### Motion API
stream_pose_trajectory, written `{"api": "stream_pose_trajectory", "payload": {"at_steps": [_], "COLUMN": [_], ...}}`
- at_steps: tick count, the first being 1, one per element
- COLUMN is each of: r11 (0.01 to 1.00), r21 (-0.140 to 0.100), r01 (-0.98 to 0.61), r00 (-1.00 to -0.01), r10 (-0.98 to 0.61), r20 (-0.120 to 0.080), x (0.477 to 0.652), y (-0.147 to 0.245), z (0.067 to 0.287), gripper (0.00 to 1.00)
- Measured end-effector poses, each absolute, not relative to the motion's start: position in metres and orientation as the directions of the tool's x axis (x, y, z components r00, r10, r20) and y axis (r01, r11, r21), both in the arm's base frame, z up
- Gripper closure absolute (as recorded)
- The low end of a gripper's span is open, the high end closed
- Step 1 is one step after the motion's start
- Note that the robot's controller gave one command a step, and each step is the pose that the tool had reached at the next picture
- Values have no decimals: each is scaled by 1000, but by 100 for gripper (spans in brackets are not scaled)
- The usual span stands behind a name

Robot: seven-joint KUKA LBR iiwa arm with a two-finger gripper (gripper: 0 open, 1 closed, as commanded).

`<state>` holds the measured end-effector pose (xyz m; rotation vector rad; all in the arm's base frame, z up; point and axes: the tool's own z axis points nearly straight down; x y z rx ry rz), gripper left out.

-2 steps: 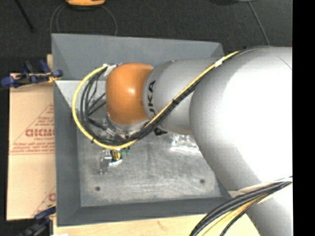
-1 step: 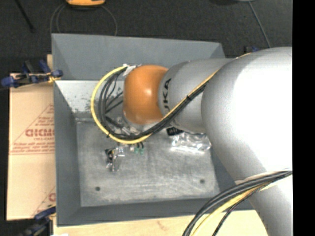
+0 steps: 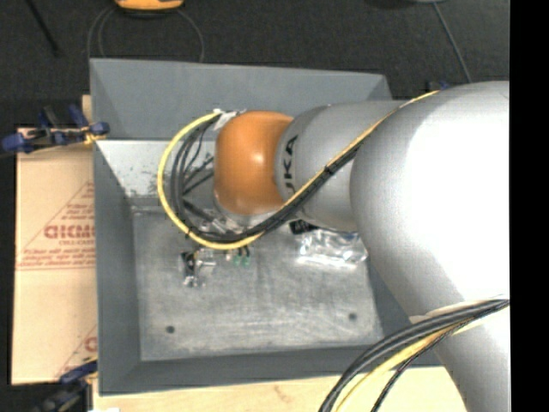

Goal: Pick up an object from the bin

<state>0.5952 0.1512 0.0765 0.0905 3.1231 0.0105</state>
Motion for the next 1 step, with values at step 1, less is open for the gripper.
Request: {"api": "stream_pose_trajectory", "payload": {"at_steps": [1], "r11": [981], "r21": [-1], "r01": [-191], "r00": [-981], "r10": [-191], "r20": [-13], "x": [602], "y": [147], "z": [285], "gripper": [100]}}
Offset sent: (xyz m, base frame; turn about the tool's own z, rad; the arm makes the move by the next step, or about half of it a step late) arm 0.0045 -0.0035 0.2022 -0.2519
